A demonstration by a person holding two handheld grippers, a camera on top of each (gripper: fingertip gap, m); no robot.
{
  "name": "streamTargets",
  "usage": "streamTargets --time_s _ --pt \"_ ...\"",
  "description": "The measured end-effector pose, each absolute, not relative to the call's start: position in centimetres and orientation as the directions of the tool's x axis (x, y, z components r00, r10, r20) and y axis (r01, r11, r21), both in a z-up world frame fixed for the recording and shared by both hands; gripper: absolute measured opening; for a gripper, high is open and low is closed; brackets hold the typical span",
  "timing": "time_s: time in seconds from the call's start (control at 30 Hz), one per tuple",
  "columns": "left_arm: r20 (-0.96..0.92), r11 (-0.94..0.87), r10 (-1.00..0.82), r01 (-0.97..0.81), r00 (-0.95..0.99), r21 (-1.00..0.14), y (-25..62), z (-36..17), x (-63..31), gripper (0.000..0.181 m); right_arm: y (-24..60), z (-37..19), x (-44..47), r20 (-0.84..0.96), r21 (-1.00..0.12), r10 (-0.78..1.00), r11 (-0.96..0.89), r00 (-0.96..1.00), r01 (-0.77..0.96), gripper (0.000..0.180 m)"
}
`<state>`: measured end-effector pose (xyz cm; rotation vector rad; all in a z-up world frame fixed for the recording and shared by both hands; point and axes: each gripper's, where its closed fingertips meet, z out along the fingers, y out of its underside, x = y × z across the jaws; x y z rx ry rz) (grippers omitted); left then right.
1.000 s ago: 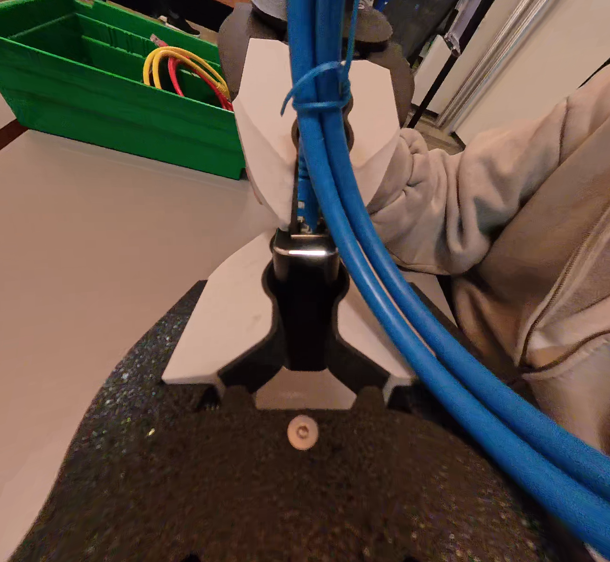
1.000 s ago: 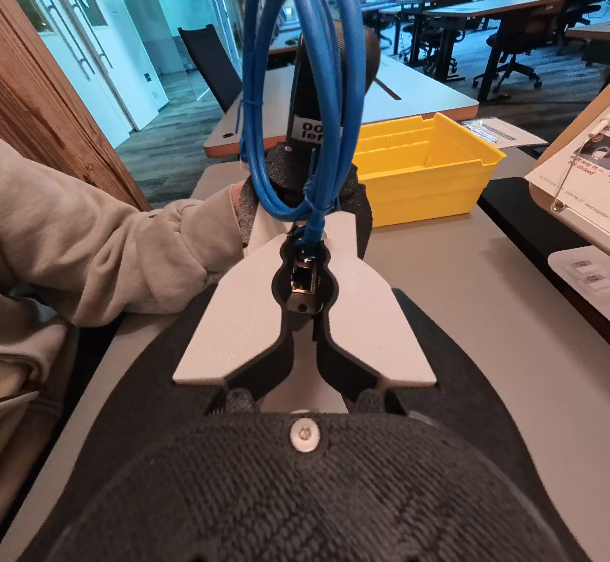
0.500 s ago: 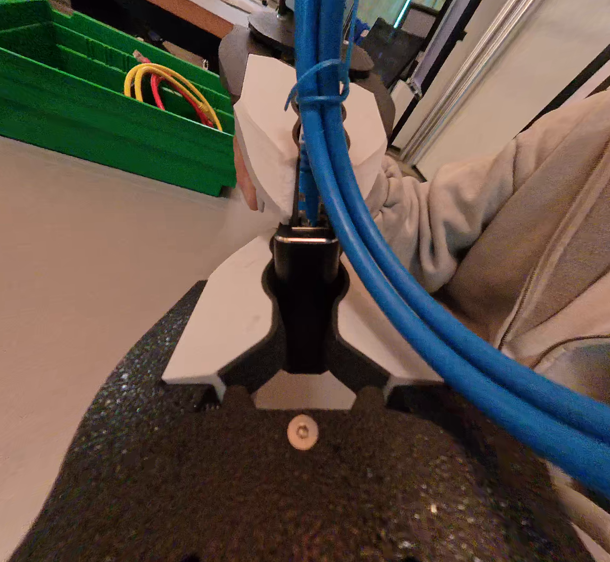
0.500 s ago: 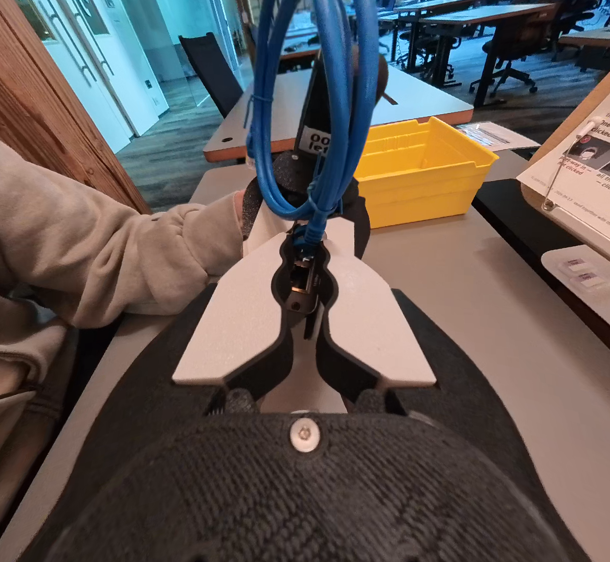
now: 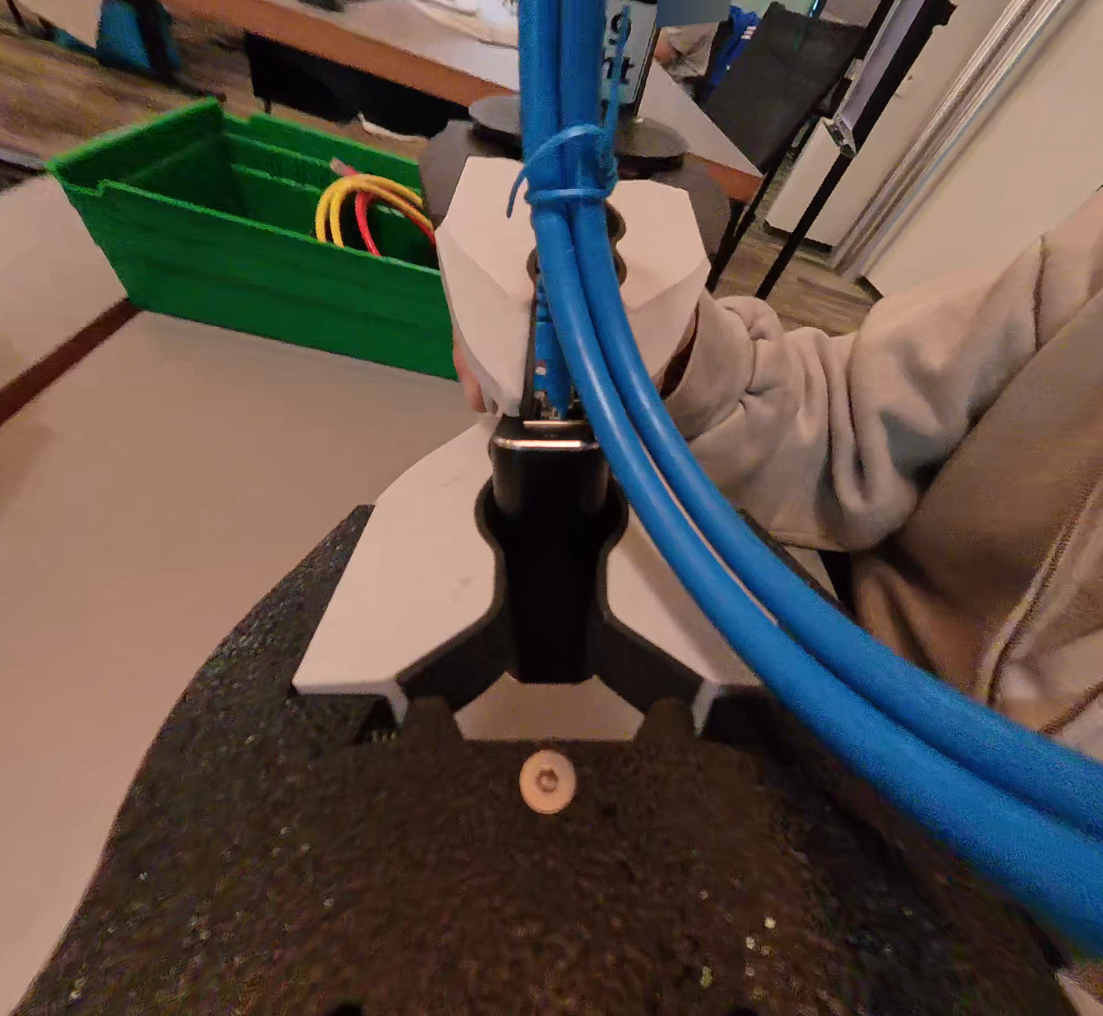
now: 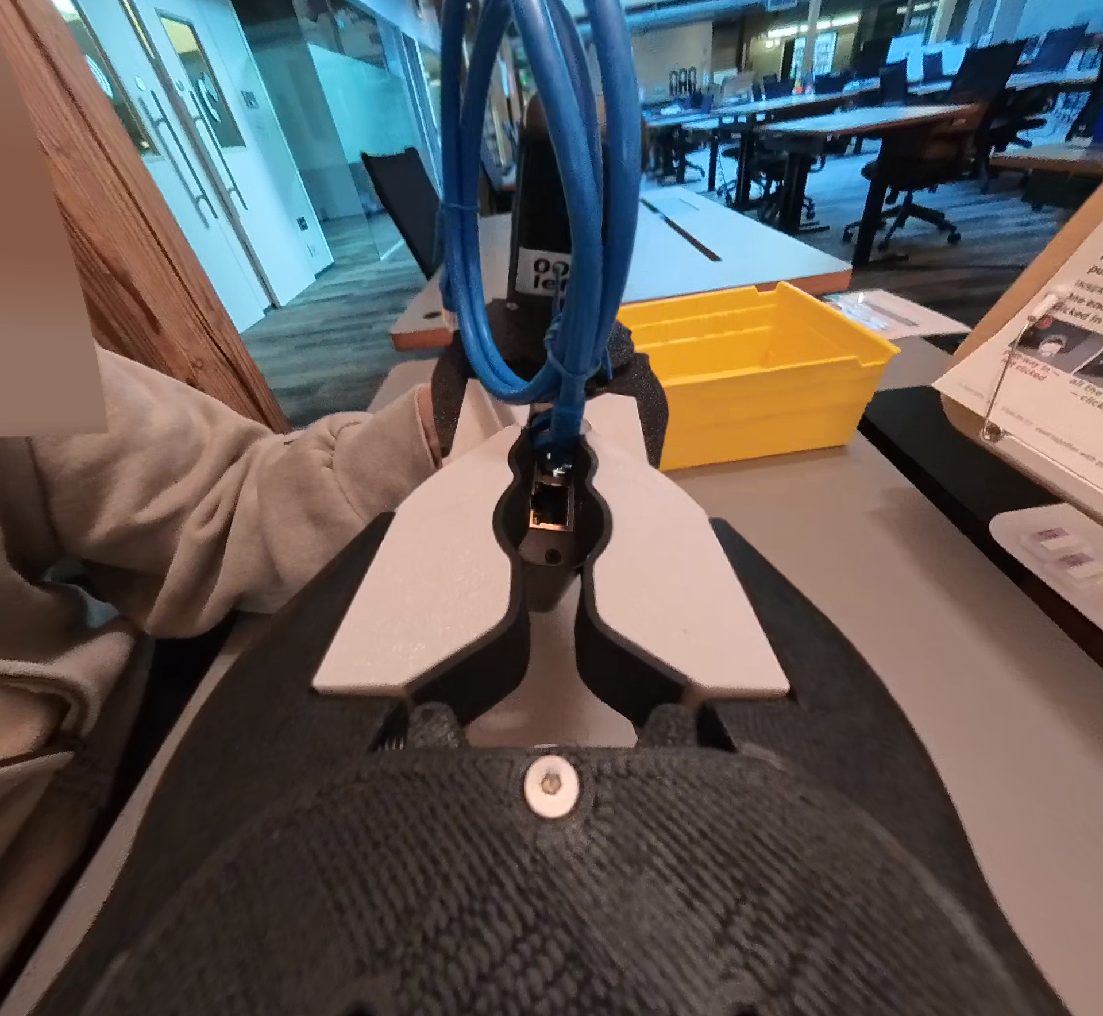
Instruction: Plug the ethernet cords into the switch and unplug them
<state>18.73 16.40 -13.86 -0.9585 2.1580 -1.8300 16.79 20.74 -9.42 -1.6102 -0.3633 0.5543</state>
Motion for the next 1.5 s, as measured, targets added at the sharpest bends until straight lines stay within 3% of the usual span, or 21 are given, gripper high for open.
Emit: streamTargets --time_s 0.1,0.33,0.5,0.63,0.87,1.03,1.3,1.5 --pt "0.167 0.037 -0.618 -0.240 -0.768 -0.970 16.4 -12.0 19.5 0.029 20.2 -7.7 17.3 -0.145 -0.988 0.537 -0.034 0.831 -0.150 0.013" --pt "0.022 -0.031 -0.739 0.002 -0.674 -1.000 18.0 -8.5 20.6 0.046 19.7 -5.5 19.9 -0.347 -0.905 0.497 0.046 0.795 -0.424 0.013" --pt "-0.353 0.340 -0.825 0.112 -0.440 -0.934 19.1 -8.9 21.6 0.078 19.4 -5.4 22.3 -0.460 -0.832 0.447 0.084 0.767 -0.548 0.014" --pt "-0.535 0.539 -0.791 0.074 -0.297 -0.839 19.2 -10.1 23.2 0.086 19.4 -5.1 22.6 -0.521 -0.772 0.452 0.110 0.724 -0.625 0.014" --pt "-0.708 0.686 -0.704 0.199 -0.065 -0.700 19.2 -8.8 23.7 0.088 19.4 -5.1 23.5 -0.644 -0.539 0.586 0.110 0.492 -0.835 0.014" --pt "-0.703 0.666 -0.707 0.262 -0.075 -0.698 19.2 -8.2 22.9 0.068 19.5 -5.1 23.1 -0.619 -0.593 0.566 0.116 0.544 -0.797 0.014" --pt "-0.753 0.722 -0.658 0.276 -0.011 -0.635 19.0 -7.3 22.3 0.068 19.3 -4.6 22.8 -0.600 -0.590 0.589 0.132 0.542 -0.797 0.014" --pt "-0.719 0.672 -0.693 0.317 -0.052 -0.670 18.8 -6.9 21.7 0.067 19.3 -4.3 22.4 -0.579 -0.607 0.594 0.142 0.558 -0.782 0.014"
